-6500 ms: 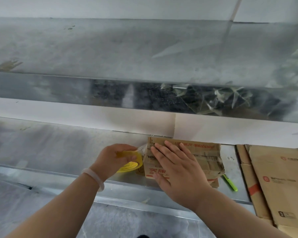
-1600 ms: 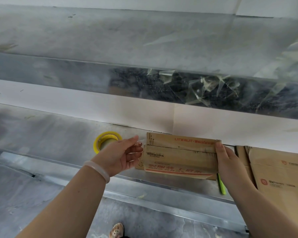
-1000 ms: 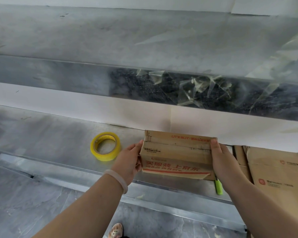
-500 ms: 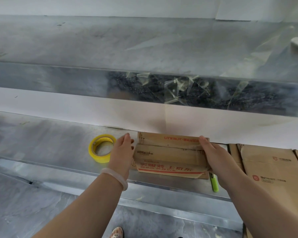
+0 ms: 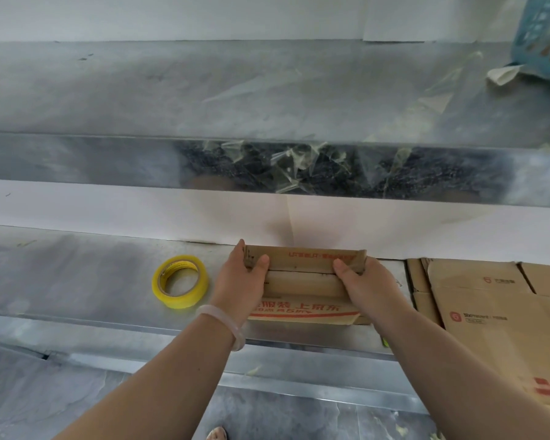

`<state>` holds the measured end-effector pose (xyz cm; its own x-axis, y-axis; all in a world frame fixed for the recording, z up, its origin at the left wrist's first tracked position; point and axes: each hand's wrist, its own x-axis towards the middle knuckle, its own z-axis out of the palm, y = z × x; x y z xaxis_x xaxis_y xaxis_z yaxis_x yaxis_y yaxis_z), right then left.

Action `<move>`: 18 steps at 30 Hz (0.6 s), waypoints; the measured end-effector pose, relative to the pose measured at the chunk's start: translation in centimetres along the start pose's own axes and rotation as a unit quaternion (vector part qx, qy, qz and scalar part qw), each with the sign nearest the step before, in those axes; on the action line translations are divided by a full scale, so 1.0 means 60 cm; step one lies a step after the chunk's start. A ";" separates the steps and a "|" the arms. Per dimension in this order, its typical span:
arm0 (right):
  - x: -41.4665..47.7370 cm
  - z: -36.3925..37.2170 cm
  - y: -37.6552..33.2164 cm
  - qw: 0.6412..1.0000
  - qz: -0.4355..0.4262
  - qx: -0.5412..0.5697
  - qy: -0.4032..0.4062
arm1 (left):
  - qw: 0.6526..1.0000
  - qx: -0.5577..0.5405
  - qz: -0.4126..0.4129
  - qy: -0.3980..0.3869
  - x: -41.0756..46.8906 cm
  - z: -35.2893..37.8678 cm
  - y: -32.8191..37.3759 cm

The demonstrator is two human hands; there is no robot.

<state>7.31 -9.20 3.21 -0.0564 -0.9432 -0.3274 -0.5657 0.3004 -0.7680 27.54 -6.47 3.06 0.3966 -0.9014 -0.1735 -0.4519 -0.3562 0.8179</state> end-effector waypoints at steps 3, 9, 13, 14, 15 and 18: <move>0.002 -0.007 0.006 1.000 0.004 -0.009 -0.016 | 0.999 -0.043 0.003 -0.010 0.002 -0.001 -0.013; -0.011 -0.013 0.007 1.000 0.004 0.003 -0.026 | 0.998 0.005 0.066 0.003 -0.001 -0.004 -0.021; -0.027 -0.013 0.012 0.920 -0.320 -0.178 0.137 | 0.857 0.253 0.447 0.045 -0.001 -0.024 -0.020; -0.027 -0.010 0.016 0.875 -0.409 -0.220 0.135 | 0.813 0.296 0.501 0.009 0.001 -0.024 -0.023; -0.026 -0.005 0.024 0.836 -0.464 -0.271 0.109 | 0.783 0.331 0.527 -0.021 0.001 -0.023 -0.027; -0.020 -0.006 0.047 0.789 -0.469 -0.394 0.045 | 0.760 0.389 0.518 -0.056 0.008 -0.033 -0.044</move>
<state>5.49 -7.25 1.60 0.6534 -0.7146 0.2499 -0.7271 -0.6842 -0.0555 30.49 -5.49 1.92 -0.5441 -0.7973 0.2612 -0.8285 0.5597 -0.0177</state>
